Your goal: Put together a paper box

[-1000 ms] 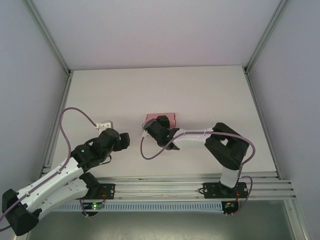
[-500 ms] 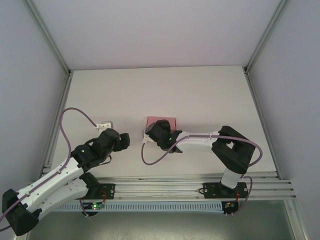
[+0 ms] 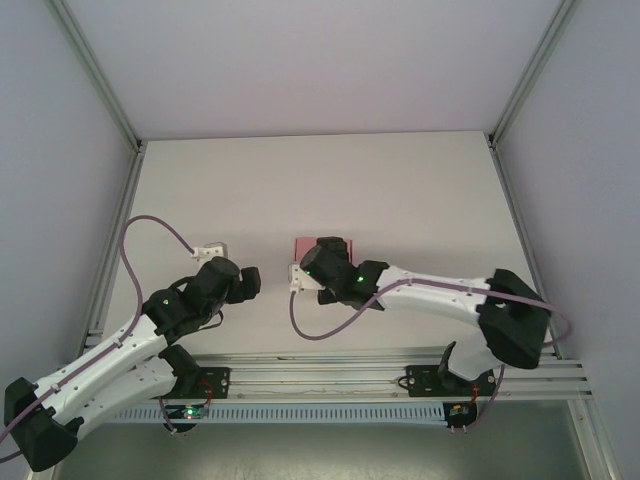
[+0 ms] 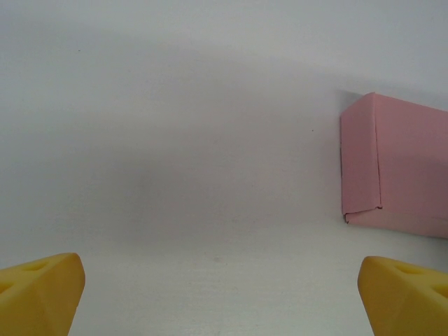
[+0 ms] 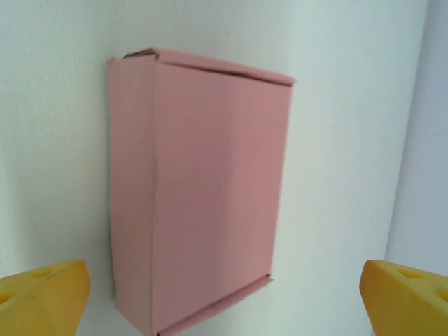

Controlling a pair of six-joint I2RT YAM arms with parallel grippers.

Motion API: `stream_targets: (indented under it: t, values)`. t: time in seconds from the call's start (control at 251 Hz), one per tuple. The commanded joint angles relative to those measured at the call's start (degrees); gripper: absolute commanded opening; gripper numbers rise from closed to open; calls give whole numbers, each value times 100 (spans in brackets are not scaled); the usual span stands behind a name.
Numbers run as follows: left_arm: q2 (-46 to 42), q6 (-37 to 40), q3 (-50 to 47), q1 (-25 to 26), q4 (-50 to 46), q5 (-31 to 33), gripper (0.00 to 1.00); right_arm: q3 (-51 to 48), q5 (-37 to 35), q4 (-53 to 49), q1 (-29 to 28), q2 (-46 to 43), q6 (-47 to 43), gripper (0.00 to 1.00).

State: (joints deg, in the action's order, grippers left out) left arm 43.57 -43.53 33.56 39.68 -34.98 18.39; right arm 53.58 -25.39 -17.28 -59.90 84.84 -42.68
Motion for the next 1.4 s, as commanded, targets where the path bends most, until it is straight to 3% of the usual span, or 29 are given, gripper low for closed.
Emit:
stream_targets:
  t: [0.0,0.14,0.283,0.447,0.543,0.599,0.67,0.814,0.926,1.098,1.241,1.349,1.397]
  values:
    - [53,230,379,23,-167,107,100,-127,164,-254,-23,-486,354,98]
    - [271,558,812,-5,-77,360,100,-153,253,130,375,-1100,1024,98]
    - [741,1127,1371,-460,122,497,100,-364,761,783,1568,-1810,2181,98]
    - [1077,2167,1219,-1746,1297,58,100,-1047,1337,1748,3206,-2433,3435,98]
    - [1561,2319,910,-2781,2052,212,100,-1872,1599,2749,3911,-2718,3641,98]
    - [1843,2436,702,-3254,2503,168,100,-2398,2121,3422,4370,-2817,3479,98]
    - [2059,2594,291,-3641,3327,-312,100,-3063,2372,4360,4793,-2870,3487,98]
    - [2252,3320,-785,-3696,5462,-504,100,-3909,2541,5732,5514,-2783,4109,98]
    - [2579,3508,-941,-3696,6031,-375,100,-4151,2810,6444,5634,-2469,3990,98]
    - [3364,3671,-1081,-3696,7127,-952,100,-4489,3072,7730,5795,-1816,3947,98]
    - [3487,4031,-958,-3696,7076,-1196,100,-4469,3408,7963,5827,-1451,3790,98]
    - [3869,4266,-1272,-3713,8193,-1134,100,-4418,3852,8458,5904,-676,3713,98]
    - [4265,4273,-1496,-3713,8980,-1145,100,-4455,3835,9205,5889,-175,3823,98]
